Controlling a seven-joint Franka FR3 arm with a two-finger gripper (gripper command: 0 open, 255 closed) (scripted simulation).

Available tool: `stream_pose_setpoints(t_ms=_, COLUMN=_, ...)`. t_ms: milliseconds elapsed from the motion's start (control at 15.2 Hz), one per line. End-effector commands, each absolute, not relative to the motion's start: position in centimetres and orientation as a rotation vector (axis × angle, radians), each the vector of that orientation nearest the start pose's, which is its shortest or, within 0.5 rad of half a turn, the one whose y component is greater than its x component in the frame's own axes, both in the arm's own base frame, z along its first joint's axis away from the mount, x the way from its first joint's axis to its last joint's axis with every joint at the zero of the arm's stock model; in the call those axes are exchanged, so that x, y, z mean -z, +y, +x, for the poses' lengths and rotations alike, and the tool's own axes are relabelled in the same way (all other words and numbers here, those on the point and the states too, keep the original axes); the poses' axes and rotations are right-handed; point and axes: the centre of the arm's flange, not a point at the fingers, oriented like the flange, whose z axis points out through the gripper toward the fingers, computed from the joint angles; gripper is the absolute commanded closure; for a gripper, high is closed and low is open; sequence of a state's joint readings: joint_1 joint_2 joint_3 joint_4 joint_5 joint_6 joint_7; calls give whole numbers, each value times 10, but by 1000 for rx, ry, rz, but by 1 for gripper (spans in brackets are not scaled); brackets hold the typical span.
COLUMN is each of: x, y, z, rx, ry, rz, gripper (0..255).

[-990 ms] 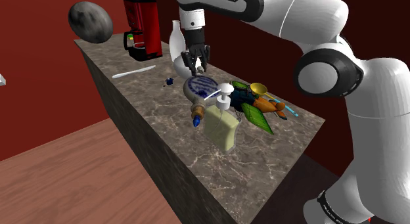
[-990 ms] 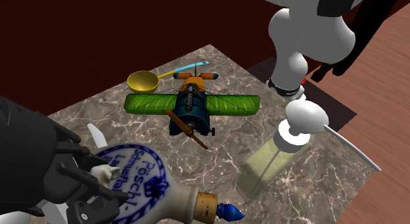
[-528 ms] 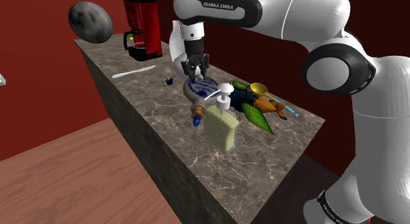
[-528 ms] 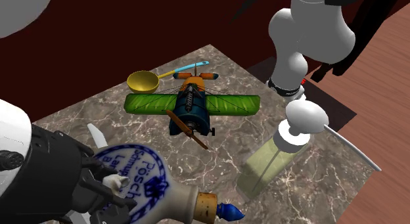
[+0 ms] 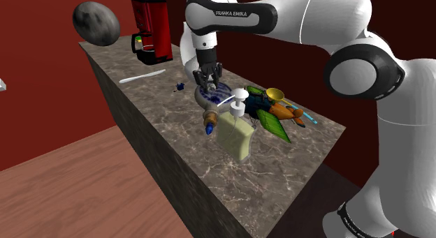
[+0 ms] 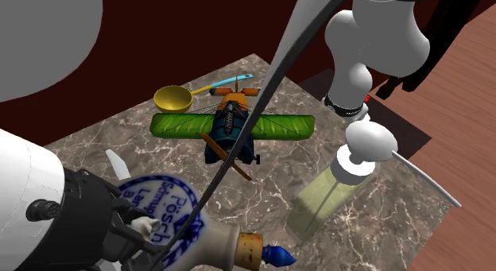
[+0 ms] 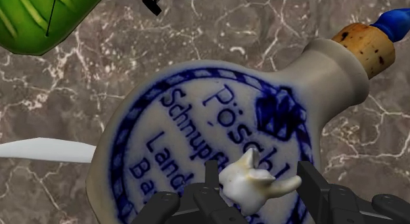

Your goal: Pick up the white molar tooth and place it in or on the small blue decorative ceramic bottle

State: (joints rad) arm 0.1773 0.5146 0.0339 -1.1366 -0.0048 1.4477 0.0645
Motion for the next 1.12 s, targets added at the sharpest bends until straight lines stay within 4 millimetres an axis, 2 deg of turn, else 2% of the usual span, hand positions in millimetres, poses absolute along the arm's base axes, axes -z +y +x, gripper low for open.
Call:
stream_pose_setpoints(t_ms=0, x=-494, y=137, z=668, rx=-327, ry=-226, rz=-3132, gripper=255)
stream_pose_setpoints(t_ms=132, x=-494, y=137, z=668, rx=-327, ry=-226, rz=-3132, gripper=255)
stream_pose_setpoints(t_ms=198, x=-494, y=136, z=667, rx=-327, ry=-226, rz=-3132, gripper=0)
stream_pose_setpoints(t_ms=528, x=-494, y=137, z=668, rx=-327, ry=-226, rz=-3132, gripper=0)
stream_pose_setpoints(t_ms=792, x=-543, y=138, z=678, rx=-327, ry=-226, rz=-3132, gripper=0)
stream_pose_setpoints(t_ms=1056, x=-543, y=138, z=678, rx=-327, ry=-226, rz=-3132, gripper=0)
